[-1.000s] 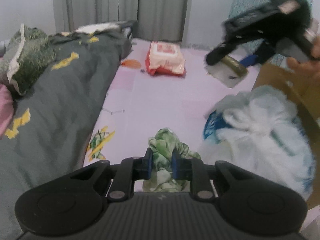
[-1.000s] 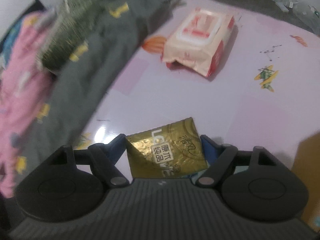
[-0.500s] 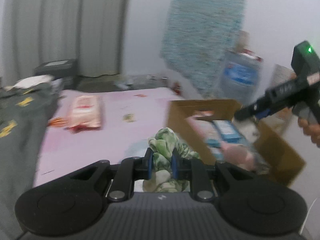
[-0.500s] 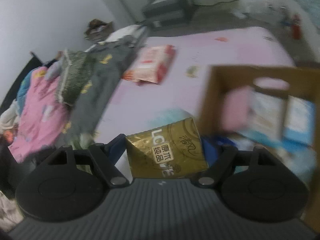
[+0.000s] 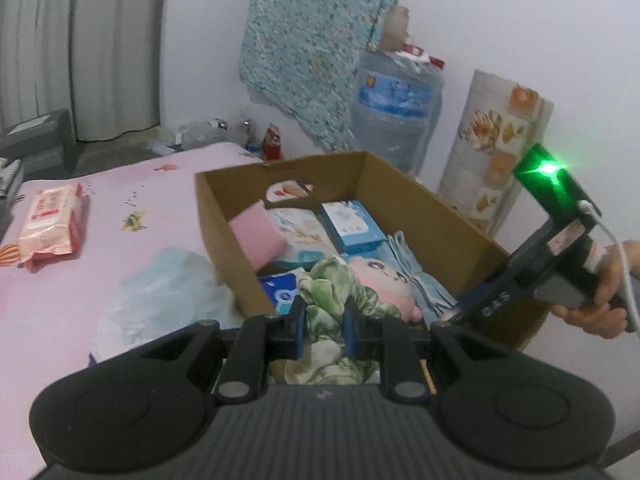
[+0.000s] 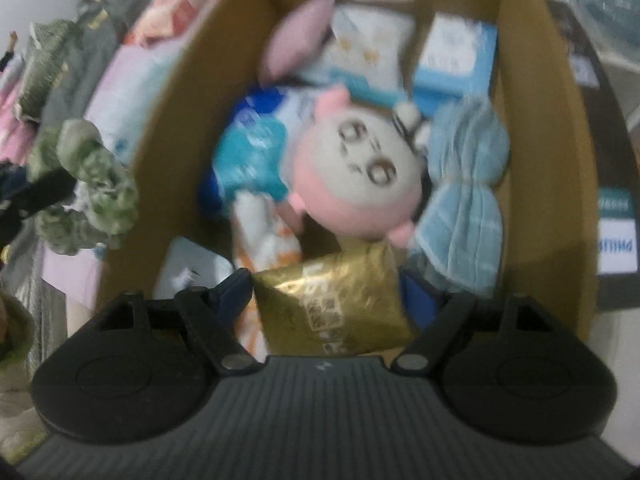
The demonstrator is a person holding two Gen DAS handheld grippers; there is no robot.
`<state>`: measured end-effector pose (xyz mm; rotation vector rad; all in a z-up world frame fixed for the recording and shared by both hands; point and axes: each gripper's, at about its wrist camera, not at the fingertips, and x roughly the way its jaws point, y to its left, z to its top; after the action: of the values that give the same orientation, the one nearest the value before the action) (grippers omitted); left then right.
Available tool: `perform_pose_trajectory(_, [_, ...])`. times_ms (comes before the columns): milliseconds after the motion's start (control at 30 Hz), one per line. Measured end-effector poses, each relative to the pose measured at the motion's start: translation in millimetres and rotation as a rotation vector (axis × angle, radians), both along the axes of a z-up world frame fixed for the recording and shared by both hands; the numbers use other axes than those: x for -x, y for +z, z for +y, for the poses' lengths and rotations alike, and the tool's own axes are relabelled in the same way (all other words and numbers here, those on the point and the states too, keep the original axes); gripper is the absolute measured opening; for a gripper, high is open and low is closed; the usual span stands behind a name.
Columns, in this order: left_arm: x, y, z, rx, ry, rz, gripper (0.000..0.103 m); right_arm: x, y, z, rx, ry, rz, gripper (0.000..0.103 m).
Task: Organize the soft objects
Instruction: 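Carry the gold pack and green cloth into the cardboard box and release both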
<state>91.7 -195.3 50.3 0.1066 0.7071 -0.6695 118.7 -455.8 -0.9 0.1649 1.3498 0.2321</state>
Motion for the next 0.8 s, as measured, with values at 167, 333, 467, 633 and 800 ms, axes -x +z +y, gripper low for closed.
perform_pose_trajectory(167, [0, -3, -19, -0.023, -0.029, 0.012, 0.019, 1, -3, -9, -0.049, -0.035, -0.023, 0.082])
perform_pose_trajectory(333, [-4, -3, -43, -0.033, -0.078, 0.023, 0.019, 30, 36, -31, -0.161, -0.132, -0.230, 0.082])
perform_pose_trajectory(467, [-7, -7, -69, -0.033, -0.133, 0.059, 0.020, 78, 63, -62, -0.268, -0.285, -0.417, 0.084])
perform_pose_trajectory(633, [-10, -11, -112, -0.026, -0.215, 0.117, 0.020, 146, 63, -96, -0.317, -0.477, -0.544, 0.085])
perform_pose_trajectory(800, [-7, -14, -154, 0.012, -0.313, 0.174, 0.040, 196, 47, -117, -0.358, -0.619, -0.587, 0.085])
